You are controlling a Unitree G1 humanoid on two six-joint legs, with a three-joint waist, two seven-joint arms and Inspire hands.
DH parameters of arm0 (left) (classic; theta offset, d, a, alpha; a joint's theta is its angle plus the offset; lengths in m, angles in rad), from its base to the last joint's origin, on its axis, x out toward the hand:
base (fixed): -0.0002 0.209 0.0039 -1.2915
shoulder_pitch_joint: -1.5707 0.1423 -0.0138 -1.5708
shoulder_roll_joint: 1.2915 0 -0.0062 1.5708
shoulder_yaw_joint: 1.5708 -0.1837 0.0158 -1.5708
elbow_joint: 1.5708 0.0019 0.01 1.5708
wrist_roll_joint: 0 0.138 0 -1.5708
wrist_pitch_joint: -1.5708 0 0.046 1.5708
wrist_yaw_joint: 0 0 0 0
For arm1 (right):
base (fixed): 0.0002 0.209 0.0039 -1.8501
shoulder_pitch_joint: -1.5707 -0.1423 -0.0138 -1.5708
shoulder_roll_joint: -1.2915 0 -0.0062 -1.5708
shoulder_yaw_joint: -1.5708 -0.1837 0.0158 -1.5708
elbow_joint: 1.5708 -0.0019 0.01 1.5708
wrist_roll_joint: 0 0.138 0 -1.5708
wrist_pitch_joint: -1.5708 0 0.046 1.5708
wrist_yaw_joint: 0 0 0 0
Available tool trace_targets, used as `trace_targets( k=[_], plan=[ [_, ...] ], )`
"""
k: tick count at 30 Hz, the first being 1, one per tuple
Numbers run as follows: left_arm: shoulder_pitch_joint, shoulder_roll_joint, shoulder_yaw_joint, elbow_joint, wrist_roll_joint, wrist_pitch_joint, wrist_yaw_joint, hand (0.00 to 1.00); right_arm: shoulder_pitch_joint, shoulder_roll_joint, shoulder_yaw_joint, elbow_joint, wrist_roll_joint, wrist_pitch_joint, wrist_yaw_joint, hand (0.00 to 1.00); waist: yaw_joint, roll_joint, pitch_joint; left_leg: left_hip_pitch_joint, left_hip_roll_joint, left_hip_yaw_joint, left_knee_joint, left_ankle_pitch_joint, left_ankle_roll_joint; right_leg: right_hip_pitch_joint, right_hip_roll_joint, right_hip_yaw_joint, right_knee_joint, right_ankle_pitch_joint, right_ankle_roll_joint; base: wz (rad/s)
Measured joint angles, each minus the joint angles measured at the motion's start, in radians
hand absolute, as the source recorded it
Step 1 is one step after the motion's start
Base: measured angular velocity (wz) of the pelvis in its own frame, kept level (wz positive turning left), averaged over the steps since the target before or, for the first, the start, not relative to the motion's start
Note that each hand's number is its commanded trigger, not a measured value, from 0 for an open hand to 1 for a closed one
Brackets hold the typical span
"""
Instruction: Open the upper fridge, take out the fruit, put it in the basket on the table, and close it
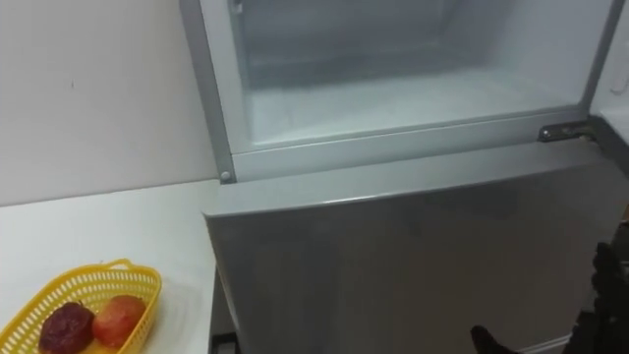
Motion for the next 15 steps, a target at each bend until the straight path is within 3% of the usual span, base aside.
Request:
trace_targets(
  k=[7, 13, 15],
  plan=[
    [0.017, 0.001, 0.002, -0.009, 0.000, -0.001, 0.011, 0.00, -0.001, 0.024, -0.017, 0.093, 0.266, -0.001, -0.054, 0.00, -0.029, -0.007, 0.0012, 0.001, 0.000, -0.001, 0.000, 0.000, 0.000, 0.014, 0.000, -0.010, -0.001, 0.000, -0.001, 0.04],
    [0.032, -0.001, 0.031, -0.016, 0.000, -0.002, 0.033, 0.00, -0.019, 0.031, -0.173, 0.111, 0.364, -0.001, -0.196, 0.00, -0.052, -0.015, 0.0046, -0.002, -0.001, -0.007, 0.000, 0.000, 0.000, 0.013, -0.002, -0.014, -0.001, 0.000, 0.000, 0.02],
    [0.033, -0.001, 0.057, -0.015, 0.000, -0.002, 0.037, 0.00, -0.048, 0.026, -0.262, 0.110, 0.412, -0.001, -0.271, 0.00, -0.060, -0.020, 0.0054, -0.002, -0.001, -0.007, -0.001, 0.000, 0.000, 0.012, -0.002, -0.013, -0.001, -0.001, 0.001, 0.00]
  ],
)
